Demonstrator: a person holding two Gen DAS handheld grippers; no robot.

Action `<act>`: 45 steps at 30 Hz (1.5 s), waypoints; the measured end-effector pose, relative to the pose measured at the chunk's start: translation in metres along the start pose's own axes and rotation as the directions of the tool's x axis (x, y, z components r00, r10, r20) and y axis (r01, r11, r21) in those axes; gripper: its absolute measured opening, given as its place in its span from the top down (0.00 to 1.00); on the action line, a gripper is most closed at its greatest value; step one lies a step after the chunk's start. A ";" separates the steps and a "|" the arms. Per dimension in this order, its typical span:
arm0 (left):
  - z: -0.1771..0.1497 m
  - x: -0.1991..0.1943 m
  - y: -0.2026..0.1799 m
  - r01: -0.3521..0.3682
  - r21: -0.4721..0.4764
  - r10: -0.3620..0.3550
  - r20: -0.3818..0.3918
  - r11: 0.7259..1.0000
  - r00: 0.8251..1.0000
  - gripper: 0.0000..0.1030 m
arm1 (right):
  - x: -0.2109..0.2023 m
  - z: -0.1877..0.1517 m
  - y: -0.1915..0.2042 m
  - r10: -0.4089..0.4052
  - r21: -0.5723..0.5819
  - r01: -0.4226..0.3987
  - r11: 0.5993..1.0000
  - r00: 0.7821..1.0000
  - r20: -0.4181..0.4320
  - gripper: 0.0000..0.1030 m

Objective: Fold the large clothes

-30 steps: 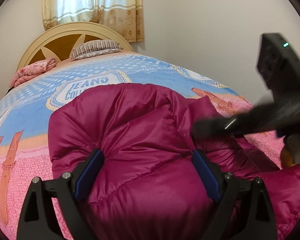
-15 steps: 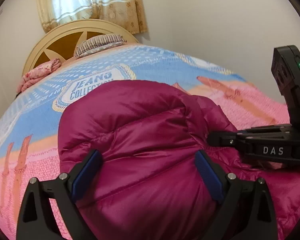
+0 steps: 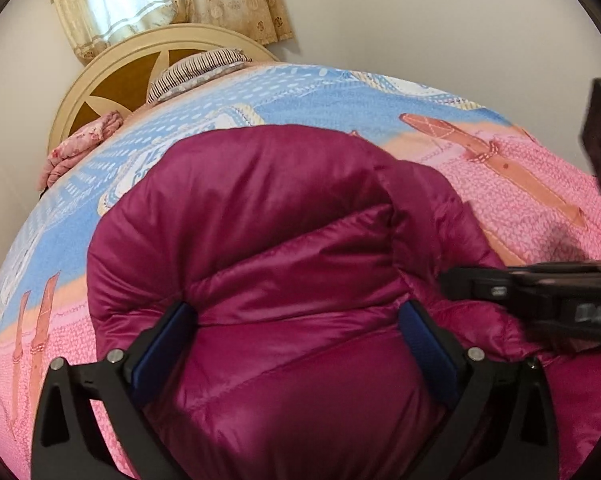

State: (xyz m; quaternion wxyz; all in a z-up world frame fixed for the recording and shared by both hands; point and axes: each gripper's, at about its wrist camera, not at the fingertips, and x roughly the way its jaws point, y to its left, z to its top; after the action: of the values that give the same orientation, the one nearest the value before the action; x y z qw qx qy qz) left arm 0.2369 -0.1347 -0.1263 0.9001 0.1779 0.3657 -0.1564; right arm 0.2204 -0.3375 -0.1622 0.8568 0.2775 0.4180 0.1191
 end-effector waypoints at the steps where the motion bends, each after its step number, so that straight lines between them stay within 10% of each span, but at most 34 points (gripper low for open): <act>1: -0.001 -0.001 0.001 -0.002 -0.002 0.002 0.002 1.000 1.000 0.00 | -0.009 -0.001 0.001 -0.022 0.003 0.022 1.000 1.000 0.005 0.89; 8: 0.000 -0.003 -0.002 -0.012 0.006 0.012 -0.002 1.000 1.000 0.00 | -0.100 -0.027 0.066 -0.034 -0.179 0.057 0.982 0.991 0.132 0.89; 17: 0.005 -0.006 -0.001 -0.005 0.003 0.005 -0.020 1.000 1.000 0.00 | -0.059 -0.071 0.038 -0.097 -0.109 0.096 0.989 0.995 0.001 0.89; 23: 0.012 -0.038 0.048 0.178 -0.160 -0.178 0.012 0.971 0.984 0.00 | -0.046 -0.082 0.034 -0.133 -0.167 0.131 0.977 0.991 -0.001 0.89; 28: 0.018 -0.037 0.105 0.025 -0.200 -0.018 0.041 0.980 0.999 0.00 | -0.057 -0.061 0.036 -0.110 -0.175 0.095 0.980 0.991 -0.076 0.89; 32: 0.018 -0.013 0.132 0.001 -0.283 0.002 0.010 0.959 1.000 0.00 | -0.084 -0.009 0.054 -0.089 -0.194 0.103 0.976 0.993 0.076 0.86; 45: 0.025 0.025 0.102 -0.091 -0.285 0.082 -0.043 0.954 0.996 0.00 | 0.054 0.061 0.055 -0.255 -0.188 0.254 0.949 0.967 0.019 0.86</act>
State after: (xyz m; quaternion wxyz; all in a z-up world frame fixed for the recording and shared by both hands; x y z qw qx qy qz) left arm 0.3112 -0.0590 -0.1068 0.9167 0.0640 0.3899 -0.0594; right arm 0.3032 -0.2922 -0.1350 0.8862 0.1384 0.4396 0.0476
